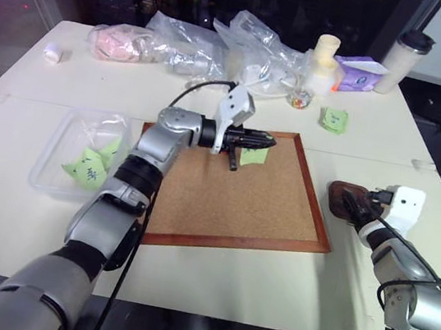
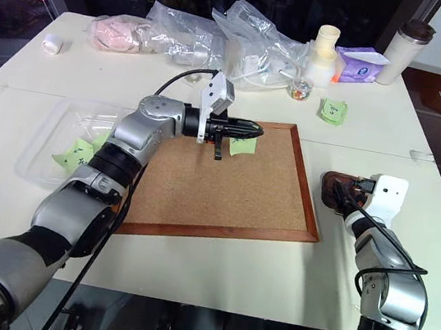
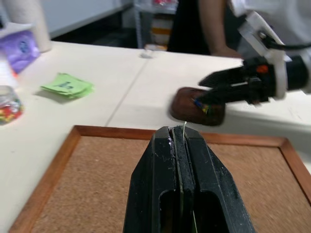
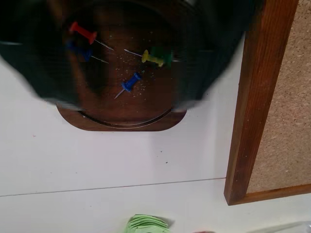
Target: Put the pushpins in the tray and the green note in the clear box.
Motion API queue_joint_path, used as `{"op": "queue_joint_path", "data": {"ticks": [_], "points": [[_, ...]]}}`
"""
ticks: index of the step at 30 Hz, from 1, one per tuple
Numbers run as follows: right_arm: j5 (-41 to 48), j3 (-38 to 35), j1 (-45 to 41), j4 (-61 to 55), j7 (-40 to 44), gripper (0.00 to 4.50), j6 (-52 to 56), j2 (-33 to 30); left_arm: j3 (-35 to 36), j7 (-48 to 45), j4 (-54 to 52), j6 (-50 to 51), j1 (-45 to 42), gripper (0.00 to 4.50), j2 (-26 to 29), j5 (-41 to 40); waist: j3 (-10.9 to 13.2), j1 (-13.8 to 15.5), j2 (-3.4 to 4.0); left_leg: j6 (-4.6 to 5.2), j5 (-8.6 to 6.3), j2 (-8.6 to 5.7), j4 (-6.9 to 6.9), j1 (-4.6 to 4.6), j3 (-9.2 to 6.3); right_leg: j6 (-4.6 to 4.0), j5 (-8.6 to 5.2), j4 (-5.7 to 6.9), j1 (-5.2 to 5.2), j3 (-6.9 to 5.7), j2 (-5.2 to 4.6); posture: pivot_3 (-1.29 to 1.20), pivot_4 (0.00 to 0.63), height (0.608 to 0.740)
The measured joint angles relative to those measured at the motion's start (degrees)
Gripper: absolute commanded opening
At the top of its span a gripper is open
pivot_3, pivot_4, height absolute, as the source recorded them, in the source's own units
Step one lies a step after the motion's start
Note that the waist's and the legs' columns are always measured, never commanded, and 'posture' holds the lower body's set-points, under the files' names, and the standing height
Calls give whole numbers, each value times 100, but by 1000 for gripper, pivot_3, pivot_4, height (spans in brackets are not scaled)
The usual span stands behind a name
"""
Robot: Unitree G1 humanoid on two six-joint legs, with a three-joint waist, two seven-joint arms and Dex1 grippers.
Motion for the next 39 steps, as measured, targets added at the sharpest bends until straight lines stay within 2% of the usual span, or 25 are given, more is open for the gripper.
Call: {"op": "queue_joint_path", "data": {"ticks": [9,12,15,20,25,31,35,39], "points": [[129,-119,-18,-24,50,4449,-63,34,672,635,-720,742,212,0,6,-384,0,4,0,0,0,1,2,-1,-2,0,0,2,0,0,0,0,150,737],[202,-165,-63,-106,82,4449,-128,45,1020,1147,-1074,1107,228,0,64,-529,0,-13,1,0,0,2,2,0,-5,0,0,3,-1,2,-1,0,150,737],[399,-61,-342,-471,392,4449,-122,-70,1266,1907,-1698,1599,296,0,350,-486,9,-55,15,-1,1,7,1,1,-7,0,0,13,-8,7,2,0,150,737],[1086,764,-1132,-1094,1355,4449,256,-306,1589,3883,-3044,3916,664,0,1059,252,9,-119,17,-2,1,11,0,4,-13,0,0,15,-6,8,7,0,150,737],[1282,1622,-1351,-1101,2266,4449,638,-603,2154,5024,-4487,6051,1131,0,1122,538,25,36,-13,0,0,8,22,-26,-16,0,1,12,-14,-6,-3,0,150,737],[1243,2149,-1545,-752,3018,4449,666,-825,2492,5689,-5666,7386,1361,0,1380,931,25,14,-14,2,-1,4,20,-22,-18,3,2,12,-13,-6,-7,0,150,737],[1074,2265,-1660,-443,3175,4449,552,-823,2738,5693,-5714,7740,1765,0,1214,920,27,3,-17,0,0,6,21,-22,-17,3,3,16,-16,-6,-6,0,150,737],[1016,2341,-1759,-412,3183,4500,488,-699,3048,5759,-5709,7794,1847,1499,1171,945,29,3,-20,0,0,7,21,-21,-16,3,3,16,-16,-6,-6,0,150,737]]}}
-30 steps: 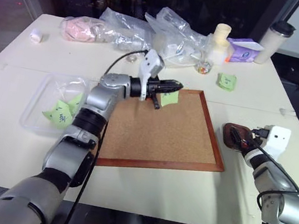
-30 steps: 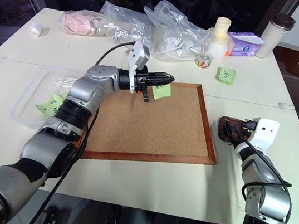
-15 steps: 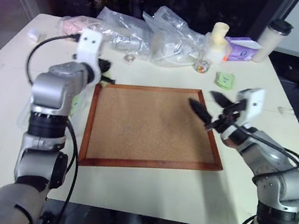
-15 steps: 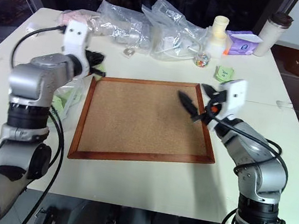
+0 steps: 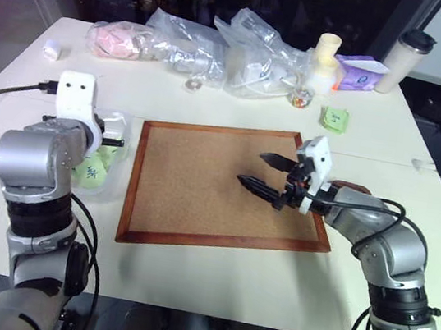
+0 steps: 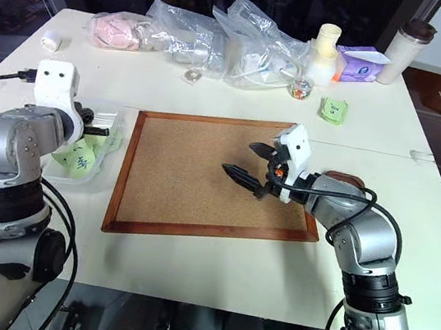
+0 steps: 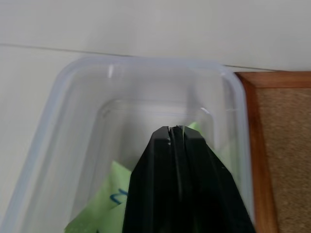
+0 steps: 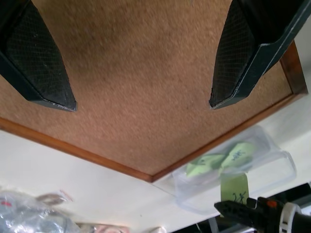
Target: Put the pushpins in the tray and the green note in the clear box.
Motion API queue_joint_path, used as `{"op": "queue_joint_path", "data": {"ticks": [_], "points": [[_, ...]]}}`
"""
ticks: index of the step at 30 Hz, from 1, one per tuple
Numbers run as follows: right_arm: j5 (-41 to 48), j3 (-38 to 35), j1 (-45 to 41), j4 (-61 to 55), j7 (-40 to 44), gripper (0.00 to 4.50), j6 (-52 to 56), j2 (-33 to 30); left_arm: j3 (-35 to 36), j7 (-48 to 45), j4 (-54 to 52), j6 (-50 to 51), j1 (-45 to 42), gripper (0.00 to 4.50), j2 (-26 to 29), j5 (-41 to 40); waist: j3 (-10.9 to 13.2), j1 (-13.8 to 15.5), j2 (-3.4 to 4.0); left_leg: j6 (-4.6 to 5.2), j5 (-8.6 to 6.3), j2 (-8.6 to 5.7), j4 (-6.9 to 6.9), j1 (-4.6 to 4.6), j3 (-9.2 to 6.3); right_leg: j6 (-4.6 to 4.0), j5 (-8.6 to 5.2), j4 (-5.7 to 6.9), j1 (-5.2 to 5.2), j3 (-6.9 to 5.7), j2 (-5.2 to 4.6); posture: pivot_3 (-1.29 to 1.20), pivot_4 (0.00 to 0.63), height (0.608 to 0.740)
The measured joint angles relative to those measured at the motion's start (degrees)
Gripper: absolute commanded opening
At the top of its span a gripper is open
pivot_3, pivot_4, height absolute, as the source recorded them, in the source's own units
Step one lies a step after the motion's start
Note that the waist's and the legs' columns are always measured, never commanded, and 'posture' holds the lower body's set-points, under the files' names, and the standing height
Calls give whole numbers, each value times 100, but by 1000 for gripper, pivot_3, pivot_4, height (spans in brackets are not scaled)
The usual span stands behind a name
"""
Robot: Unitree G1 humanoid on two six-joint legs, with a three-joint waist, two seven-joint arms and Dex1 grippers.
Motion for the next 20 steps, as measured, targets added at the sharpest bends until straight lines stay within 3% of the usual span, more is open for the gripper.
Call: {"op": "queue_joint_path", "data": {"ticks": [6,14,20], "points": [[-3,-5,20,-5,-80,4500,-30,65,71,60,61,-290,26,4431,98,56,0,8,0,0,0,-1,0,0,5,-1,0,-1,1,0,-4,0,150,737],[93,-231,281,-217,-281,4500,102,59,-202,-419,235,-1329,234,4431,562,-118,0,4,0,0,0,1,0,0,7,-1,1,1,-2,0,-3,0,150,737],[906,-1271,671,-843,-562,4500,721,-174,-142,-2424,143,-1807,-101,4431,1285,-1599,0,22,0,0,-1,-1,-2,-4,11,-1,1,-6,0,0,-6,0,150,737]]}}
